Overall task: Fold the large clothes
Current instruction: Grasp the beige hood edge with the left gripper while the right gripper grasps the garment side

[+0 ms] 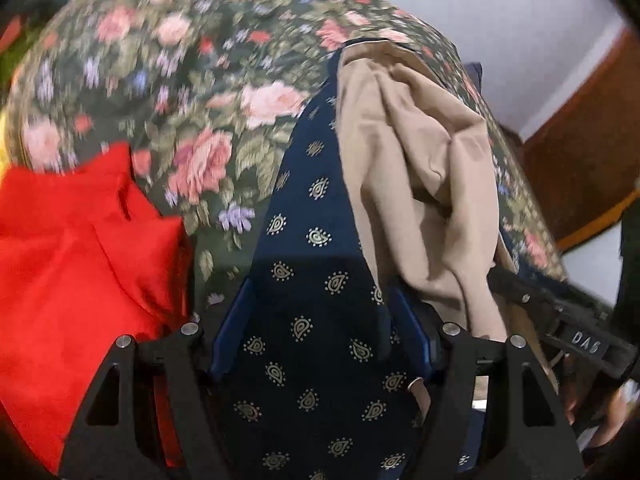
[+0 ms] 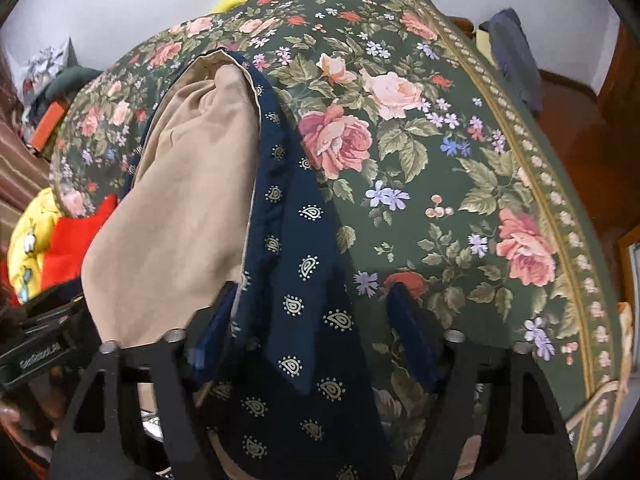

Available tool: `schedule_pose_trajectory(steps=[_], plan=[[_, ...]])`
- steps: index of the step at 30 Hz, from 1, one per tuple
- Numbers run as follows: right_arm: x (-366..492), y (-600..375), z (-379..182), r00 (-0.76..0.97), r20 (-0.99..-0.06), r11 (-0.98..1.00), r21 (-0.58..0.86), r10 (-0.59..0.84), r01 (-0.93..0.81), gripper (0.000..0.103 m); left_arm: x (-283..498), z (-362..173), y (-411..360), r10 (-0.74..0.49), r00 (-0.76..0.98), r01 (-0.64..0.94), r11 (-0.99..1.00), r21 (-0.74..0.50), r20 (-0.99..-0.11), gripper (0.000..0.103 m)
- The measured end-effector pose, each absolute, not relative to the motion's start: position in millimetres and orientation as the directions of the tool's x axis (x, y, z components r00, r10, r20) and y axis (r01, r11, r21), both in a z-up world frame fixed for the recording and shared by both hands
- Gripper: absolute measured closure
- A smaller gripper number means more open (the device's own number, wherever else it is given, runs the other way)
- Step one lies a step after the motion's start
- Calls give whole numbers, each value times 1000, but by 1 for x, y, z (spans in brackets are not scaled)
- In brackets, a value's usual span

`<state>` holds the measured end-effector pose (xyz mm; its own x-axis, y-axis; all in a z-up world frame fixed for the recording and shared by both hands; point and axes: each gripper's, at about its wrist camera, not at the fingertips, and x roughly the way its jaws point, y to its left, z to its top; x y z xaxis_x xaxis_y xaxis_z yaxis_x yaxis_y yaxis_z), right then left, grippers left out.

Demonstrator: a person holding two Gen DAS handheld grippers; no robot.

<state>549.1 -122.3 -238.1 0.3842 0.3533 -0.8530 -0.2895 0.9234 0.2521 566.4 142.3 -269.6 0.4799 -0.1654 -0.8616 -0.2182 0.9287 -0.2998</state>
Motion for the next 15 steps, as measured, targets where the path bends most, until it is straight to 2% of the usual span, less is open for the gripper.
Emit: schedule_pose_trajectory(steps=[1,2,3,4,6,15], plan=[[550,-123,-239,382,-852,923,260,357,-284,64,565,-271,146,-186,482,-229,917,-328,-856,42],[547,-122,-237,378,-852,920,263,363,-291,78,564,-272,149,-205,483,-235,906,-351,-851,47],[544,-120,-234,386,-856,926,240,344,-293,88,561,-271,151,-214,486,-239,900,-364,-847,59],[540,-117,-231,395,-860,928,206,322,-310,92,558,-268,152,-220,486,-236,899,-369,-846,74],[530,-115,-224,411,-860,928,165,301,-335,94,553,-259,149,-191,481,-227,916,-332,-856,92],[457,-136,-154,507,-775,894,160,377,-418,94,485,-164,119,-146,606,-16,981,-195,-782,93]])
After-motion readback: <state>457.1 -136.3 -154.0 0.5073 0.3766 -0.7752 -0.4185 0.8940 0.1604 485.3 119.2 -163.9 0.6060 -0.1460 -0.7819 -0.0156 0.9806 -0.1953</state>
